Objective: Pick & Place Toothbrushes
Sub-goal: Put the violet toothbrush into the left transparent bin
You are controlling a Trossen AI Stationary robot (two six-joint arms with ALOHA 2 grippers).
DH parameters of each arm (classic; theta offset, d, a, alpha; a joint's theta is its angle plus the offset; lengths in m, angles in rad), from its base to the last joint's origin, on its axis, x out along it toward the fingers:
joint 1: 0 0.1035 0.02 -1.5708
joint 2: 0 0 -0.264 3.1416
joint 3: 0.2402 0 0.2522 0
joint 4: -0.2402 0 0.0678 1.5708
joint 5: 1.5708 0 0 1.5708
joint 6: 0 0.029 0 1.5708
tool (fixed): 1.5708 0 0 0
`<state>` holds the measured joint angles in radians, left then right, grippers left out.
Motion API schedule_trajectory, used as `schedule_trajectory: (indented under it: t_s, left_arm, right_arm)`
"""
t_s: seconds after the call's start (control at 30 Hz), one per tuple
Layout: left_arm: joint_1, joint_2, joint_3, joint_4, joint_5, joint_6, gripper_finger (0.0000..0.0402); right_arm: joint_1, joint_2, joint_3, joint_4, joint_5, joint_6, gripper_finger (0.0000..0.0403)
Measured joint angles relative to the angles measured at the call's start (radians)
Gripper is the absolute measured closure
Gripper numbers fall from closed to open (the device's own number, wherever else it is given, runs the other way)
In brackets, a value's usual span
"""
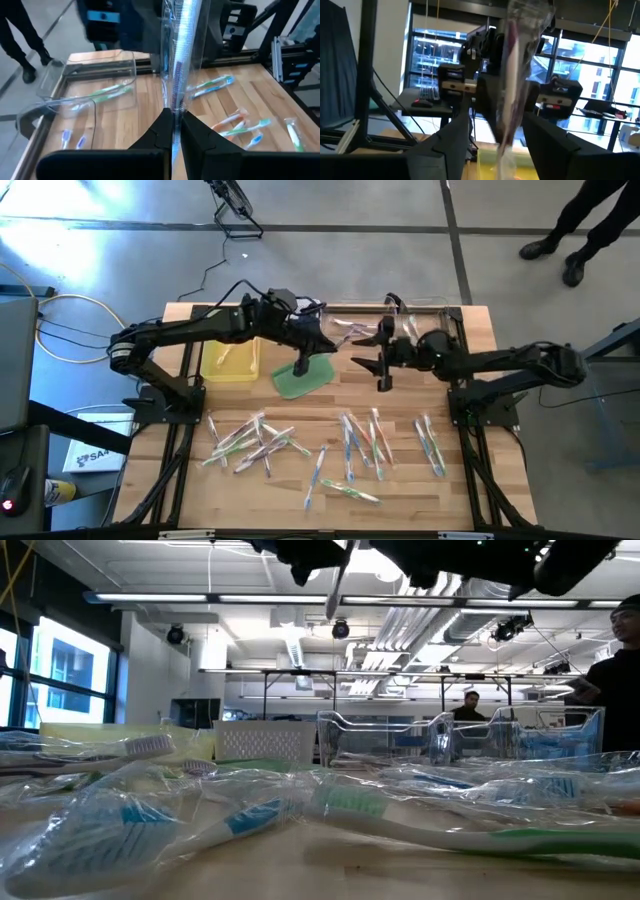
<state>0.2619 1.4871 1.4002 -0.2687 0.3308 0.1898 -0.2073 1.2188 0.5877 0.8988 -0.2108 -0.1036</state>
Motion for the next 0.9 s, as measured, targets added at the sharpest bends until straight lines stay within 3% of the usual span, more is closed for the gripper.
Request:
schedule_trajectory:
  t_s: [0.17, 0.47, 0.6, 0.83, 0.9]
  left_arm:
    - [0.000, 0.011, 0.000, 0.005, 0.007, 0.016, 0.0391]
    - [0.000, 0.010, 0.000, 0.008, 0.008, 0.023, 0.0391]
    - [0.000, 0.010, 0.000, 0.005, 0.009, 0.023, 0.0391]
    - [0.000, 0.010, 0.000, 0.005, 0.011, 0.024, 0.0391]
    - [0.000, 0.010, 0.000, 0.005, 0.012, 0.024, 0.0391]
  right_arm:
    - [0.000, 0.072, 0.063, -0.001, 0.053, 0.002, 0.0222]
    - [0.001, 0.143, 0.112, -0.003, 0.003, 0.002, 0.0230]
    - [0.000, 0.146, 0.114, 0.005, 0.002, 0.002, 0.0266]
    - [0.000, 0.146, 0.114, 0.007, -0.003, 0.002, 0.0376]
    - [0.000, 0.146, 0.114, 0.007, 0.001, -0.003, 0.0386]
